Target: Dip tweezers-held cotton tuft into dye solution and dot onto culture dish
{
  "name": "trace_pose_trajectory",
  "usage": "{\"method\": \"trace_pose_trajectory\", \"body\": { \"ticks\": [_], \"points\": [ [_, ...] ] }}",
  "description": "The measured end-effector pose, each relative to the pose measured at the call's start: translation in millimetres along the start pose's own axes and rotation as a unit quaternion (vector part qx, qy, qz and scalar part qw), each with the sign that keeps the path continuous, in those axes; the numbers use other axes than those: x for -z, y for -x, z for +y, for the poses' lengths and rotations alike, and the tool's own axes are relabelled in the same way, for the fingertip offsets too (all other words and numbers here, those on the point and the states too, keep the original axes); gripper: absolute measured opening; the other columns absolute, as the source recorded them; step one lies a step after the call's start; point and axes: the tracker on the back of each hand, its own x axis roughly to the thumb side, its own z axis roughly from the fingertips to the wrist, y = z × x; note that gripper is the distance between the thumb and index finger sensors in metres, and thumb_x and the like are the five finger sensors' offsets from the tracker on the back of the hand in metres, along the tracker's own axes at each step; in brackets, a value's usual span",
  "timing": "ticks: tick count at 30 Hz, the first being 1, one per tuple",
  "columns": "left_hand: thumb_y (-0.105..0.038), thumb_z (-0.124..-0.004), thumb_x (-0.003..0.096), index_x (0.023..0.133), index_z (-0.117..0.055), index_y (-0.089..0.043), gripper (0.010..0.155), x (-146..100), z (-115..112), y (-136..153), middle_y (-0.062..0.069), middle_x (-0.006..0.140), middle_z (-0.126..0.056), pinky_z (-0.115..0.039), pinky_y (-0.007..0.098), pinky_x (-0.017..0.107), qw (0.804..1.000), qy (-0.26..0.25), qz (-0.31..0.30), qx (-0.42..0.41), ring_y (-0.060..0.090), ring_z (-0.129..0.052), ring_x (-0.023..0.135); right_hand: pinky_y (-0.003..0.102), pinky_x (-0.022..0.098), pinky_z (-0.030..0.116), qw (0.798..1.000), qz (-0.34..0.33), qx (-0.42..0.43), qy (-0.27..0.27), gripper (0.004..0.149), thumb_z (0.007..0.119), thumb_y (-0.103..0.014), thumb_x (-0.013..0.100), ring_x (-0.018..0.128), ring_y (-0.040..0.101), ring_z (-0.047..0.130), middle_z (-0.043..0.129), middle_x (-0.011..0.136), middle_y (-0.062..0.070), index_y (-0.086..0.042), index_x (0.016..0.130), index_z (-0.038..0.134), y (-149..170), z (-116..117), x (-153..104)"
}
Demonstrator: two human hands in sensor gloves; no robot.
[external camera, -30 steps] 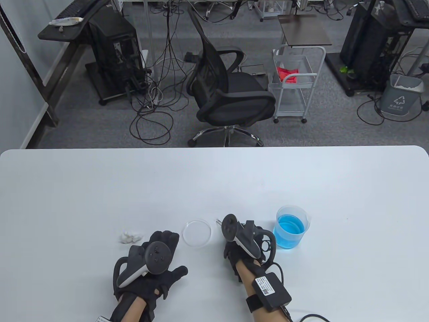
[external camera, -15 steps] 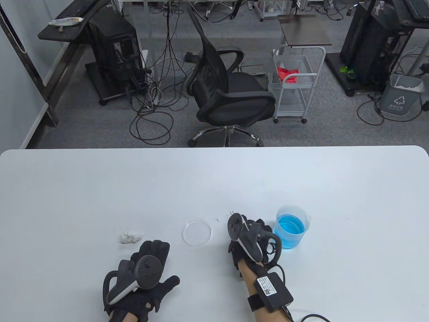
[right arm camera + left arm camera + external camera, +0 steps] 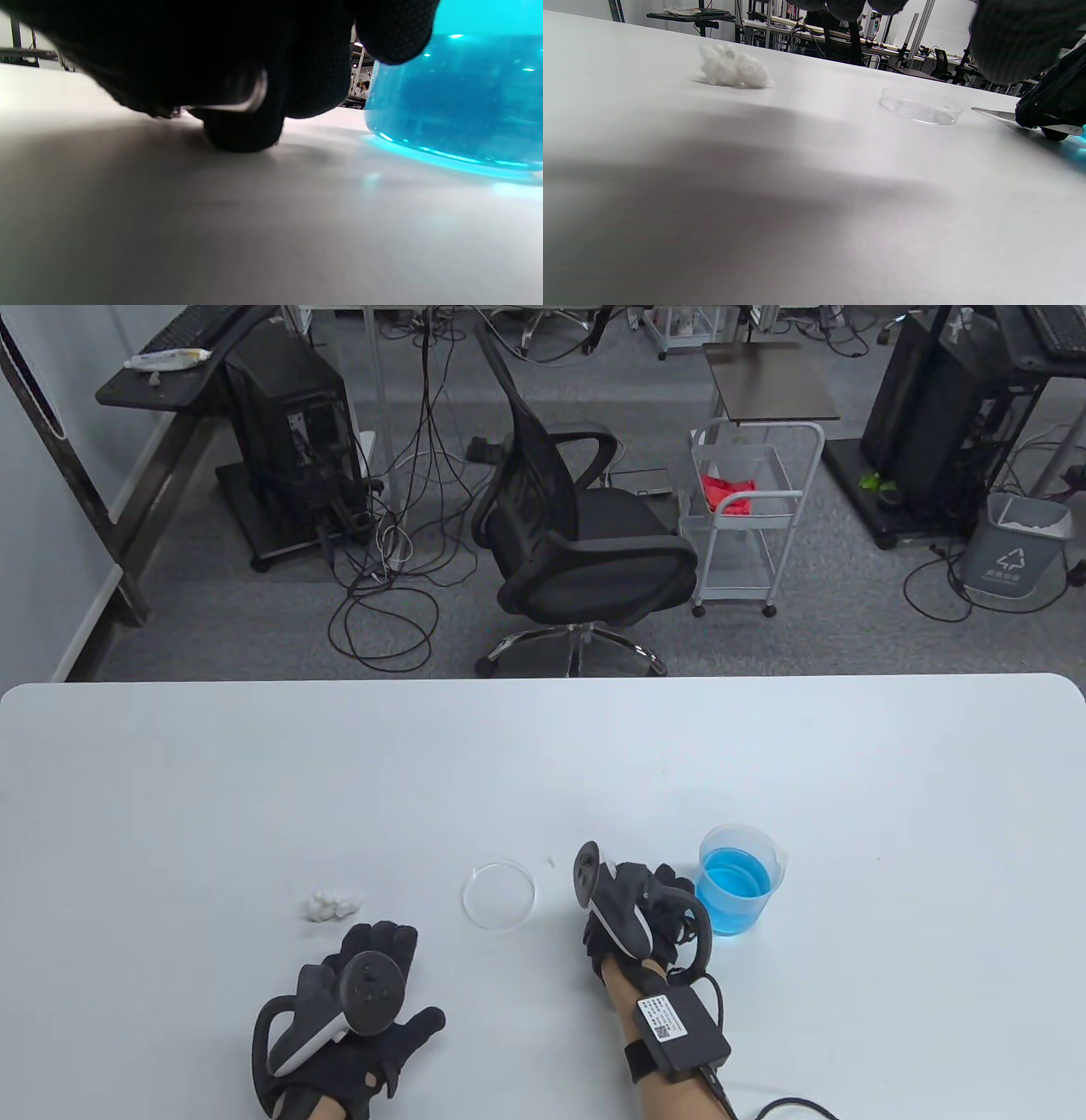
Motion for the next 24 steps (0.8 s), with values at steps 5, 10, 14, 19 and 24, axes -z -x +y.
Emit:
{"method": "trace_pose_trajectory", "body": {
  "ticks": [5, 10, 14, 19, 24],
  "points": [
    [-0.076, -0.063, 0.0459, 0.112, -0.011, -0.038, 0.092, 1.0, -0.2, 4.3, -0.009, 0.119, -0.008, -0.026, 0.046, 0.082, 1.0, -0.001, 0.009, -0.002, 0.024, -0.011, 0.117, 0.055, 0.058, 0.071, 1.0, -0.005, -0.028, -0.011, 0.043, 0.096, -0.044, 0.038, 0.066, 0.022, 0.098, 0.105, 0.056, 0.0, -0.024, 0.076, 0.094, -6.6, -0.2, 1.9],
    [-0.076, -0.062, 0.0459, 0.112, -0.011, -0.037, 0.092, 0.4, 1.3, 3.1, -0.009, 0.119, -0.007, -0.025, 0.046, 0.082, 1.0, -0.009, 0.008, 0.003, 0.024, -0.011, 0.117, 0.056, 0.058, 0.07, 0.999, -0.01, -0.044, -0.013, 0.045, 0.095, -0.045, 0.038, 0.067, 0.023, 0.098, 0.105, 0.059, 0.001, -0.024, 0.078, 0.092, -8.1, -1.7, -1.0],
    [-0.076, -0.062, 0.0458, 0.112, -0.011, -0.037, 0.092, 1.7, 0.2, 1.1, -0.009, 0.119, -0.007, -0.025, 0.046, 0.082, 1.0, -0.007, 0.005, 0.007, 0.024, -0.011, 0.117, 0.057, 0.059, 0.069, 0.998, -0.037, -0.054, 0.007, 0.049, 0.09, -0.047, 0.04, 0.07, 0.026, 0.095, 0.101, 0.068, 0.002, -0.026, 0.084, 0.087, -8.9, -5.4, -15.5],
    [-0.076, -0.062, 0.0459, 0.112, -0.011, -0.038, 0.092, 3.7, -1.4, -2.0, -0.009, 0.119, -0.007, -0.025, 0.046, 0.082, 1.0, -0.008, -0.003, 0.006, 0.024, -0.011, 0.117, 0.058, 0.061, 0.066, 0.995, -0.076, -0.057, 0.024, 0.051, 0.085, -0.048, 0.043, 0.077, 0.029, 0.091, 0.093, 0.081, 0.003, -0.029, 0.09, 0.082, -1.0, -16.7, -40.5],
    [-0.076, -0.061, 0.0457, 0.112, -0.011, -0.038, 0.091, 1.7, -1.6, -9.9, -0.009, 0.12, -0.008, -0.026, 0.046, 0.082, 1.0, -0.016, -0.019, 0.014, 0.024, -0.011, 0.117, 0.061, 0.065, 0.06, 0.993, -0.118, 0.005, 0.02, 0.055, 0.08, -0.05, 0.044, 0.092, 0.034, 0.077, 0.078, 0.1, 0.006, -0.032, 0.096, 0.073, 17.2, -37.1, -63.0]
  ]
}}
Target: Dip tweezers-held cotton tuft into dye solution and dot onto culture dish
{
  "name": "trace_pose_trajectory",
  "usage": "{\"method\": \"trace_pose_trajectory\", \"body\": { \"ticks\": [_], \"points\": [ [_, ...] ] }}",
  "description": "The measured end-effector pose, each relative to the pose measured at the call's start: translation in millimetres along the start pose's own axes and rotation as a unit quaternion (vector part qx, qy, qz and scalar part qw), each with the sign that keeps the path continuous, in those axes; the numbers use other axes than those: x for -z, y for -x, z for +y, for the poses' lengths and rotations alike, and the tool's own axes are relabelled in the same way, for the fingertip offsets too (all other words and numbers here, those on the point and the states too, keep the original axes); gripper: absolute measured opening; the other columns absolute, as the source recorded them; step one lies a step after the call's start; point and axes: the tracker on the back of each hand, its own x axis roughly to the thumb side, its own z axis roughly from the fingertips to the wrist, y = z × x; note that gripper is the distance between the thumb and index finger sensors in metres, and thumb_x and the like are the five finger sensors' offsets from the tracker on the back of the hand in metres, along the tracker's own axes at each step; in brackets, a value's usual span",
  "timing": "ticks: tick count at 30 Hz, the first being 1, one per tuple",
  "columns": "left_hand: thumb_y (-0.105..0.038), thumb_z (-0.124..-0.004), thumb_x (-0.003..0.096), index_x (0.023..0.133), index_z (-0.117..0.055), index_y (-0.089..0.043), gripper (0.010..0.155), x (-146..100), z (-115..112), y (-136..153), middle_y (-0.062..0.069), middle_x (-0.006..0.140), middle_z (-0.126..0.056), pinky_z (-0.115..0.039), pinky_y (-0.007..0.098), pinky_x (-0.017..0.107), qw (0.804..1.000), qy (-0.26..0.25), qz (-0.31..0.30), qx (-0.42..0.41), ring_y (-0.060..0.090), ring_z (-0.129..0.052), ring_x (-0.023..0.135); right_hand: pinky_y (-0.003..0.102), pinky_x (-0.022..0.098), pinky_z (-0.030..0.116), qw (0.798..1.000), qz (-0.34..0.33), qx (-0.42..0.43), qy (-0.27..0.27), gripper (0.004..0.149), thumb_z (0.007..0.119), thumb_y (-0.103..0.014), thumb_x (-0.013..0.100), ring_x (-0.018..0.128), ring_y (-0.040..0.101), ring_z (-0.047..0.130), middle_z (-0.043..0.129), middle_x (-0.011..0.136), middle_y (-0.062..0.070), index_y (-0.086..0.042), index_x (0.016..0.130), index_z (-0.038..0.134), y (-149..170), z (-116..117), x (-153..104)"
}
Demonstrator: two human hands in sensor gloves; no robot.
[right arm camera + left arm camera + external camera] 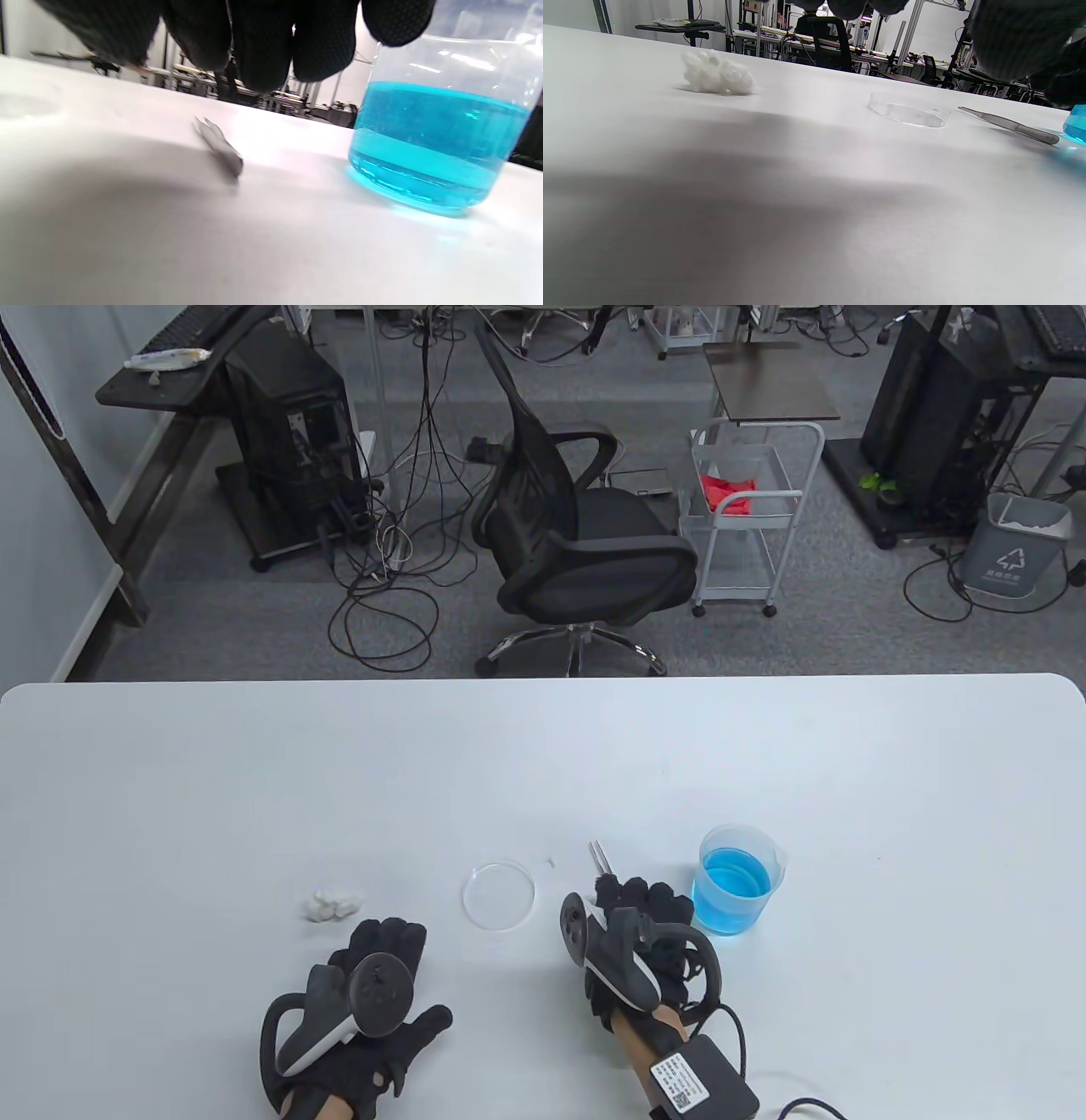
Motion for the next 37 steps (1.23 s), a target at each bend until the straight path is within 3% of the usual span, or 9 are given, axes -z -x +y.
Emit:
{"method": "trace_pose_trajectory", "body": {
  "ticks": [6, 16, 21, 25, 37],
  "points": [
    [-0.076, -0.061, 0.0456, 0.112, -0.011, -0.038, 0.091, -2.4, 3.6, -1.0, -0.009, 0.119, -0.008, -0.026, 0.046, 0.082, 1.0, -0.018, -0.009, -0.007, 0.024, -0.011, 0.117, 0.066, 0.069, 0.045, 0.997, -0.048, 0.055, -0.006, 0.061, 0.075, -0.052, 0.045, 0.107, 0.039, 0.05, 0.052, 0.114, 0.004, -0.037, 0.102, 0.059, 15.1, -21.0, -32.3],
    [-0.078, -0.06, 0.0453, 0.112, -0.011, -0.038, 0.091, -25.3, 9.3, -7.2, -0.009, 0.12, -0.007, -0.026, 0.047, 0.082, 0.998, -0.05, -0.025, 0.022, 0.024, -0.011, 0.117, 0.069, 0.07, 0.031, 0.987, -0.101, 0.127, -0.008, 0.066, 0.07, -0.056, 0.046, 0.109, 0.04, 0.025, 0.03, 0.118, 0.001, -0.043, 0.105, 0.044, 21.1, -28.8, -67.2],
    [-0.079, -0.059, 0.0447, 0.111, -0.01, -0.039, 0.092, -29.8, 1.7, -3.2, -0.01, 0.119, -0.006, -0.025, 0.048, 0.082, 0.998, -0.062, -0.02, 0.023, 0.024, -0.01, 0.116, 0.069, 0.07, 0.029, 0.981, -0.104, 0.164, -0.011, 0.069, 0.07, -0.057, 0.045, 0.108, 0.039, 0.019, 0.023, 0.117, 0.0, -0.044, 0.105, 0.038, 20.8, -17.1, -69.2],
    [-0.081, -0.057, 0.0437, 0.111, -0.008, -0.039, 0.093, -31.8, -2.5, -3.5, -0.01, 0.119, -0.004, -0.024, 0.049, 0.081, 0.998, -0.062, -0.018, 0.021, 0.024, -0.006, 0.116, 0.069, 0.07, 0.028, 0.984, -0.107, 0.145, -0.007, 0.07, 0.069, -0.058, 0.045, 0.108, 0.039, 0.017, 0.02, 0.117, -0.001, -0.045, 0.105, 0.036, 21.9, -11.7, -71.9],
    [-0.085, -0.054, 0.0415, 0.109, -0.002, -0.039, 0.097, -31.3, -8.2, -3.2, -0.009, 0.117, 0.002, -0.021, 0.052, 0.08, 0.998, -0.039, -0.006, 0.04, 0.027, 0.0, 0.113, 0.069, 0.07, 0.029, 0.986, -0.085, 0.142, -0.008, 0.069, 0.07, -0.057, 0.045, 0.108, 0.038, 0.019, 0.024, 0.117, 0.0, -0.044, 0.104, 0.038, 33.1, -2.1, -70.4]
  ]
}}
